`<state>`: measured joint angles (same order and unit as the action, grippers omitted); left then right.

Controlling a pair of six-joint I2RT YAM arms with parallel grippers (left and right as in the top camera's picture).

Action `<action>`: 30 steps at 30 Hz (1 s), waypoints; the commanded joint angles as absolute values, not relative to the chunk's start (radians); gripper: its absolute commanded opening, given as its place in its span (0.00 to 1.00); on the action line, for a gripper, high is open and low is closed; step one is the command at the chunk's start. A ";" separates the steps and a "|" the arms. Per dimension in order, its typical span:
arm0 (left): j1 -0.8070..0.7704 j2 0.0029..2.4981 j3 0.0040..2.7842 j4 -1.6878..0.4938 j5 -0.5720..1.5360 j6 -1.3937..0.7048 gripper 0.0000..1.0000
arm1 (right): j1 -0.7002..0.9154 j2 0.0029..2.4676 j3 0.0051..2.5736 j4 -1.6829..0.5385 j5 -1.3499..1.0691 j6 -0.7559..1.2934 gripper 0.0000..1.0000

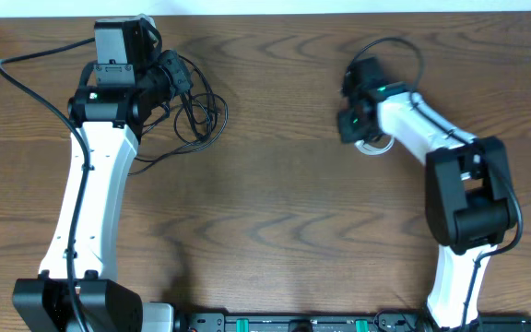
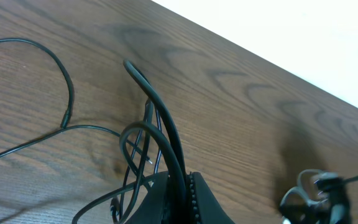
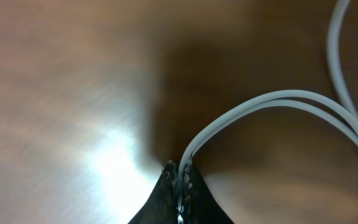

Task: Untangle cables
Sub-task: 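Carry the white cable to the far right edge and release it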

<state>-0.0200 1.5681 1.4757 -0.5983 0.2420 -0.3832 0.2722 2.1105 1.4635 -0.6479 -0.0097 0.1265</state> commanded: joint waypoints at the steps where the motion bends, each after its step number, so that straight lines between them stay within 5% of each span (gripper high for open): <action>1: -0.018 1.575 1.477 -0.597 0.251 -0.359 0.07 | 0.183 2.130 1.526 -0.573 0.076 0.146 0.01; 20: -0.121 1.575 1.477 -0.598 0.254 -0.359 0.08 | -0.181 2.226 1.536 0.263 0.324 0.187 0.01; 30: -0.188 1.575 1.477 -0.596 0.250 -0.352 0.07 | -0.304 2.316 1.600 0.241 0.390 0.212 0.01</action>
<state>-0.1761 1.5681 1.4757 -0.6014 0.2420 -0.3679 -0.2611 2.3035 1.5471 0.2497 0.3557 0.1947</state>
